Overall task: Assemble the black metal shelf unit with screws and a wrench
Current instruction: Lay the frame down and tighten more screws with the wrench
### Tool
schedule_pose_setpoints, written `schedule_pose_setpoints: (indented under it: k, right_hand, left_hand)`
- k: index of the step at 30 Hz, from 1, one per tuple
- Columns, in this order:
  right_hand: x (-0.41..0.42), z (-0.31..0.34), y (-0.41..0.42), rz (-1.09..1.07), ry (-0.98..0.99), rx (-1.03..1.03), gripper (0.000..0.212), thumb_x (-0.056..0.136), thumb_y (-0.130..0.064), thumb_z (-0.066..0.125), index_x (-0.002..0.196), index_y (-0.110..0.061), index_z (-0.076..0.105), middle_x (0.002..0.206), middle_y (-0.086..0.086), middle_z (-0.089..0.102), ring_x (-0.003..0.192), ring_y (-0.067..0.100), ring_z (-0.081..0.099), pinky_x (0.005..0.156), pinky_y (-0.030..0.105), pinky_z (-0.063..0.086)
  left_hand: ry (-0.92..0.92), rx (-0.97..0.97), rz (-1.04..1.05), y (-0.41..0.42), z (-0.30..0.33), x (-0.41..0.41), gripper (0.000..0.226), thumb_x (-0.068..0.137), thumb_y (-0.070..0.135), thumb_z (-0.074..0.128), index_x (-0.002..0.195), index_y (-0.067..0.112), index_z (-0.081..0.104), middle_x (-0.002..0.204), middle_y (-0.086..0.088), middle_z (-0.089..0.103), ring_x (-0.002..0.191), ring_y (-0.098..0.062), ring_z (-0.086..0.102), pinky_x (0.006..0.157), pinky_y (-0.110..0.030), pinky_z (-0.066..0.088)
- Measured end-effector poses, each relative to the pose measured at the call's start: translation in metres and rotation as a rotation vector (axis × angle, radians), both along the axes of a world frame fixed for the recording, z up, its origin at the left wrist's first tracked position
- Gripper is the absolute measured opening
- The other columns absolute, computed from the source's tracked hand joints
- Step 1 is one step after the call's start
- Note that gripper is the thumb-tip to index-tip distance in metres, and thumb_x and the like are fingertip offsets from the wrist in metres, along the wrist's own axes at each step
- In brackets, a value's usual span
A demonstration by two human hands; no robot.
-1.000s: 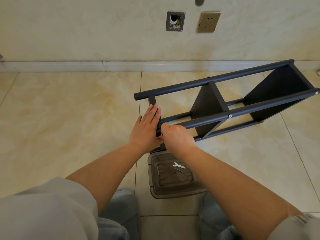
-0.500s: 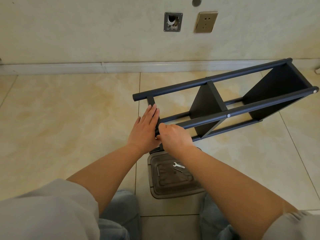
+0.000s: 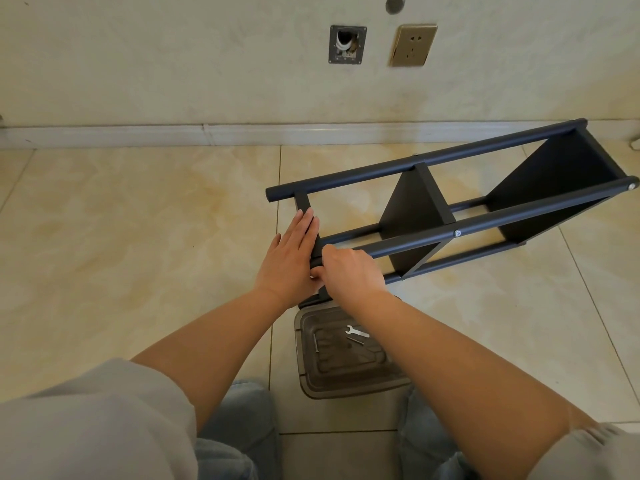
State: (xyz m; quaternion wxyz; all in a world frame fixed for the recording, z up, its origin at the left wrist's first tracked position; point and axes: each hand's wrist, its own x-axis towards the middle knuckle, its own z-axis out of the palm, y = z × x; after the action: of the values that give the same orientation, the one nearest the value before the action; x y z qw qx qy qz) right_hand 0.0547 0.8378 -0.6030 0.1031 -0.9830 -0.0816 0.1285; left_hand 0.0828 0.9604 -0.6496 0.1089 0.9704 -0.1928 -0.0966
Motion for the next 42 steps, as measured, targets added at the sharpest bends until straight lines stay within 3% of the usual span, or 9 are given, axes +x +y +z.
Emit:
schedule_pose_setpoints:
  k: [6,11,17,24,29,33,37,40,42]
  right_hand:
    - [0.000,0.003,-0.002,0.116,-0.060,-0.076,0.021,0.100,-0.024,0.044,0.113,-0.008,0.046,0.101,0.008,0.064,0.089,0.024,0.063,0.066,0.029,0.043]
    - [-0.002,0.006,-0.006,0.272,-0.105,-0.101,0.020,0.098,-0.011,0.043,0.118,-0.007,0.046,0.110,0.009,0.061,0.098,0.023,0.060,0.077,0.030,0.048]
    - [0.001,-0.002,-0.008,0.027,-0.089,0.042,0.027,0.097,-0.034,0.050,0.110,-0.011,0.049,0.098,0.005,0.065,0.088,0.024,0.063,0.071,0.031,0.048]
    - [0.002,-0.001,-0.010,-0.013,-0.042,0.092,0.030,0.094,-0.040,0.053,0.107,-0.012,0.049,0.096,0.004,0.064,0.085,0.020,0.061,0.069,0.029,0.045]
    - [0.004,0.001,-0.016,-0.021,-0.037,-0.010,0.040,0.092,-0.053,0.049,0.105,-0.015,0.050,0.083,-0.002,0.052,0.076,0.017,0.053,0.064,0.027,0.041]
    - [0.004,-0.002,-0.019,0.010,-0.064,0.006,0.036,0.096,-0.049,0.041,0.102,-0.016,0.052,0.084,-0.003,0.051,0.075,0.014,0.048,0.064,0.027,0.038]
    - [-0.008,-0.014,-0.034,0.004,-0.132,0.097,0.034,0.101,-0.041,0.033,0.099,-0.016,0.056,0.084,-0.005,0.053,0.076,0.011,0.052,0.065,0.023,0.040]
    - [-0.029,-0.034,-0.044,-0.008,-0.064,0.074,0.033,0.101,-0.040,0.030,0.098,-0.018,0.055,0.080,-0.006,0.054,0.069,0.011,0.050,0.063,0.021,0.038]
    - [-0.039,-0.057,-0.052,-0.003,0.064,0.021,0.030,0.101,-0.038,0.032,0.105,-0.018,0.055,0.089,-0.002,0.062,0.077,0.014,0.057,0.069,0.023,0.045]
  left_hand:
    - [-0.006,-0.007,0.000,0.000,0.001,-0.001,0.084,0.091,0.040,0.048,0.151,0.014,-0.005,0.158,0.001,-0.014,0.144,-0.013,-0.015,0.118,-0.040,0.012]
    - [0.006,0.000,-0.001,0.001,-0.001,0.001,0.092,0.089,0.043,0.055,0.151,0.014,-0.007,0.158,0.002,-0.015,0.144,-0.012,-0.016,0.118,-0.040,0.014]
    - [0.002,-0.033,0.003,0.000,0.000,0.000,0.087,0.090,0.044,0.051,0.151,0.014,-0.001,0.159,0.001,-0.011,0.144,-0.012,-0.015,0.118,-0.040,0.012]
    - [0.000,-0.053,0.002,0.001,0.000,0.000,0.083,0.090,0.044,0.048,0.151,0.014,0.000,0.159,0.001,-0.009,0.144,-0.012,-0.014,0.119,-0.040,0.012]
    - [-0.005,-0.072,0.004,0.001,-0.002,0.002,0.083,0.091,0.048,0.048,0.151,0.015,0.001,0.159,0.002,-0.009,0.143,-0.009,-0.015,0.119,-0.037,0.012]
    - [0.039,-0.087,-0.036,0.003,0.002,0.003,0.087,0.089,0.059,0.045,0.151,0.020,-0.001,0.158,0.003,-0.015,0.135,-0.002,-0.025,0.116,-0.030,0.003]
    - [0.042,-0.072,-0.065,0.003,0.004,0.006,0.083,0.089,0.064,0.032,0.151,0.022,-0.002,0.157,0.003,-0.019,0.135,-0.005,-0.028,0.116,-0.031,0.003]
    - [0.040,-0.060,-0.063,0.003,0.005,0.007,0.078,0.092,0.059,0.032,0.151,0.021,-0.001,0.157,0.001,-0.019,0.136,-0.006,-0.026,0.116,-0.031,0.003]
    - [0.040,-0.070,-0.062,0.003,0.006,0.006,0.076,0.093,0.057,0.033,0.151,0.022,0.000,0.157,0.001,-0.019,0.140,-0.009,-0.023,0.115,-0.030,0.005]
